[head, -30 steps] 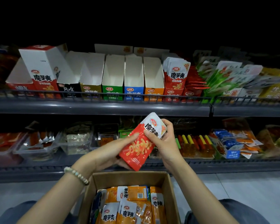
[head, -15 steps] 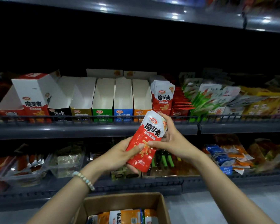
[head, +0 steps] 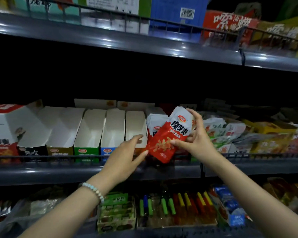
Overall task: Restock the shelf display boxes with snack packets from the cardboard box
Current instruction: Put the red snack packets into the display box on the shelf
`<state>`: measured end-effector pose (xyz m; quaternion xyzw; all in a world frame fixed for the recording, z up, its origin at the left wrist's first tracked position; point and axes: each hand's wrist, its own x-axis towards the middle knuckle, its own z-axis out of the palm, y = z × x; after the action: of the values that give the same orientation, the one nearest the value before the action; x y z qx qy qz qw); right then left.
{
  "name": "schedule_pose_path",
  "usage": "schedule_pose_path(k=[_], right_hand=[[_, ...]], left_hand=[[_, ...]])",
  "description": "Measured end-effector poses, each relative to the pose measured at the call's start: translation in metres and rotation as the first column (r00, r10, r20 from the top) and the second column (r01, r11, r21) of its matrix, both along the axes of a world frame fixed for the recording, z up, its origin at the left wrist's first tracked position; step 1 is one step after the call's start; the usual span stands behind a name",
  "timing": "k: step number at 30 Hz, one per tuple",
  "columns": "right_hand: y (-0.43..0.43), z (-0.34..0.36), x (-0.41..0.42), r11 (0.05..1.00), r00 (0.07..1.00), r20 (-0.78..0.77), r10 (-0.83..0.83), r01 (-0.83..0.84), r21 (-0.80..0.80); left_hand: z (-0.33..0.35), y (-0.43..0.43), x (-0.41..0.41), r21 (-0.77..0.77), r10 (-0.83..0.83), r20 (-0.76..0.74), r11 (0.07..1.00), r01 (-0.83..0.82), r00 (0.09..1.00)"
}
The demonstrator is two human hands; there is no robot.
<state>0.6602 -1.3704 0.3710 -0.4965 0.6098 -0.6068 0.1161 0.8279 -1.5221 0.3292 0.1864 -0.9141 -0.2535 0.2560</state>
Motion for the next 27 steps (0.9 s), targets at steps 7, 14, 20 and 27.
schedule_pose_path(k=[7, 14, 20, 27], right_hand=[[-0.024, 0.006, -0.032, 0.991, 0.932, -0.335, -0.136, 0.122, -0.062], [-0.037, -0.015, -0.042, 0.986, 0.882, -0.440, -0.166, 0.156, -0.059], [-0.036, -0.017, -0.045, 0.992, 0.866, -0.490, -0.102, 0.124, 0.012], [-0.036, -0.001, -0.048, 0.973, 0.828, -0.556, -0.068, 0.178, 0.146]], left_hand=[[-0.023, -0.012, -0.024, -0.317, 0.081, 0.072, 0.947, -0.054, 0.994], [-0.047, -0.018, -0.031, -0.427, 0.095, 0.121, 0.904, -0.035, 0.988], [-0.051, -0.014, -0.029, -0.464, 0.119, 0.159, 0.885, -0.033, 0.980], [-0.051, -0.011, -0.033, -0.385, -0.022, 0.098, 0.921, 0.058, 0.995]])
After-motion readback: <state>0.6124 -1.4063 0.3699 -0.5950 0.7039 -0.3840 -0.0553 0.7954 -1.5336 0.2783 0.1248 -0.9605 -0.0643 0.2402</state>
